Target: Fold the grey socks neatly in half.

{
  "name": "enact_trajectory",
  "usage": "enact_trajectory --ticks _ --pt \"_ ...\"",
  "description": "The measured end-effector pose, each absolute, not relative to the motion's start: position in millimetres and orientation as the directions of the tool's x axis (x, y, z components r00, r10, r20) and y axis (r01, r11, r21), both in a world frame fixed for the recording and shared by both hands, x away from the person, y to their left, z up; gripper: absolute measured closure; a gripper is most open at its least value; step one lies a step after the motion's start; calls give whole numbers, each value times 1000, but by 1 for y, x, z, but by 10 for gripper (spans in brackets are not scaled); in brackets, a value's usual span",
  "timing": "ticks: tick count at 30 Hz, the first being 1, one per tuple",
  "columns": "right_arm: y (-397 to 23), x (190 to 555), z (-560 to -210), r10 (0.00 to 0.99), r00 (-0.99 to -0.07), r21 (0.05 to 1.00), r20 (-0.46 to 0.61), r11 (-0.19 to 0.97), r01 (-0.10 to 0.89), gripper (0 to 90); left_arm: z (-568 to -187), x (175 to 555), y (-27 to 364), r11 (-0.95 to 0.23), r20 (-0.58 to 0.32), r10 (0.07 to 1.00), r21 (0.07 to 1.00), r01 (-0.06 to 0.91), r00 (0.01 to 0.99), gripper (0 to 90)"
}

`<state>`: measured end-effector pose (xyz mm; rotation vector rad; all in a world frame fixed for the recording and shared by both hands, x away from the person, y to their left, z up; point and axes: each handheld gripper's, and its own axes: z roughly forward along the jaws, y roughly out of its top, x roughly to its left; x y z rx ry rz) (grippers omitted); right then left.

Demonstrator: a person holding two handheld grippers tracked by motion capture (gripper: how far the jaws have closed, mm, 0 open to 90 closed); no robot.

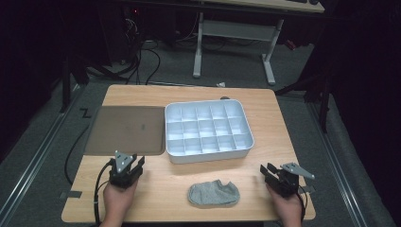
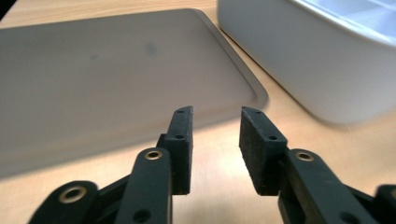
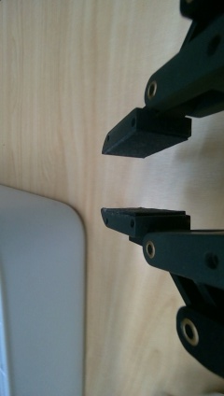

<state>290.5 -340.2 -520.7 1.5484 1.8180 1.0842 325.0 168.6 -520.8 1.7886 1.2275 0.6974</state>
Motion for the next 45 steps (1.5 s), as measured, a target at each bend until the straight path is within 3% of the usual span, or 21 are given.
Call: enact_trajectory --ticks 4,30,45 --pt "-336 286 -520 971 -228 829 74 67 555 591 -523 313 163 -171 -52 906 863 476 420 617" --pt "-328 286 -520 957 -276 812 88 92 577 559 -526 306 150 -195 -79 874 847 495 479 539" --pt "-287 257 -509 897 -417 814 149 128 566 519 -519 281 96 -280 -85 757 853 440 647 510"
